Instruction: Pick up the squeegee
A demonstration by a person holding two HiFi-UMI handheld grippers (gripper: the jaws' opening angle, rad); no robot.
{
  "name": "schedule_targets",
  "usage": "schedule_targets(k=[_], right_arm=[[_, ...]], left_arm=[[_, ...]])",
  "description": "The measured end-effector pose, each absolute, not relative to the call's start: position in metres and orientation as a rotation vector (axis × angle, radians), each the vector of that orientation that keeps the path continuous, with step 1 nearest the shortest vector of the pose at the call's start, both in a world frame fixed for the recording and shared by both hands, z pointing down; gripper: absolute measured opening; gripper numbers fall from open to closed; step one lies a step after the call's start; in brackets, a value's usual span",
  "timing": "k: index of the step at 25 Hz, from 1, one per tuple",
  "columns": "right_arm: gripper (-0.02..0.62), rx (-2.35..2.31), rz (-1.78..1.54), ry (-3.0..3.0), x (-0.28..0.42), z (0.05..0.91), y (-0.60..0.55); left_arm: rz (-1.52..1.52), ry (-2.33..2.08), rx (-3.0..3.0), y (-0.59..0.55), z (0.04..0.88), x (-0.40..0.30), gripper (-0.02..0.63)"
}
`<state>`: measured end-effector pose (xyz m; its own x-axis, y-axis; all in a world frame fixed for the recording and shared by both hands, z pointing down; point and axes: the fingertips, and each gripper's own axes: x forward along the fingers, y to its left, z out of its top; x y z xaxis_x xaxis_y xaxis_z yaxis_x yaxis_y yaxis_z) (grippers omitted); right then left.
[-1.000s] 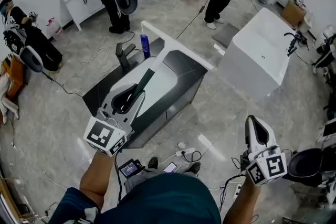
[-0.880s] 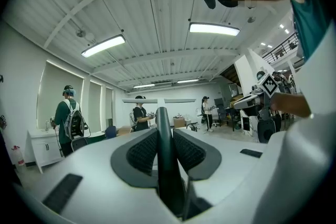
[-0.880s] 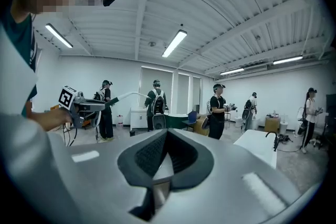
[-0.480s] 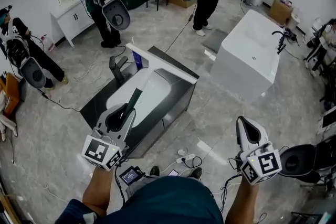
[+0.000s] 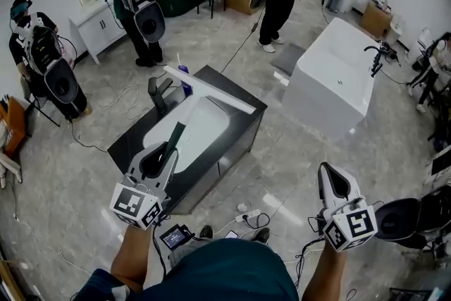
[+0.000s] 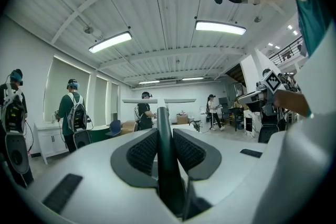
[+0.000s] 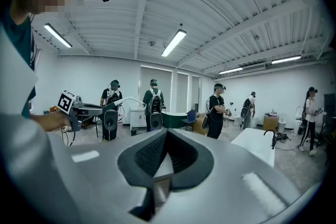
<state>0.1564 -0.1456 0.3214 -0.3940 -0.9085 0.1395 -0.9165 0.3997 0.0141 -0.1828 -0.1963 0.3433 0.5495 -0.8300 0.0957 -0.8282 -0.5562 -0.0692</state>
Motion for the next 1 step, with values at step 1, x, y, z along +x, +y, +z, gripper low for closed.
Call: schedule_targets(k=[1], right_arm=[[0.008, 1.655, 0.097, -2.52, 0.1532, 0.3235, -0.1401]], left_arm=[[-0.184, 1.473, -2.75, -0.1914, 0.3453, -0.1867, 0.095]])
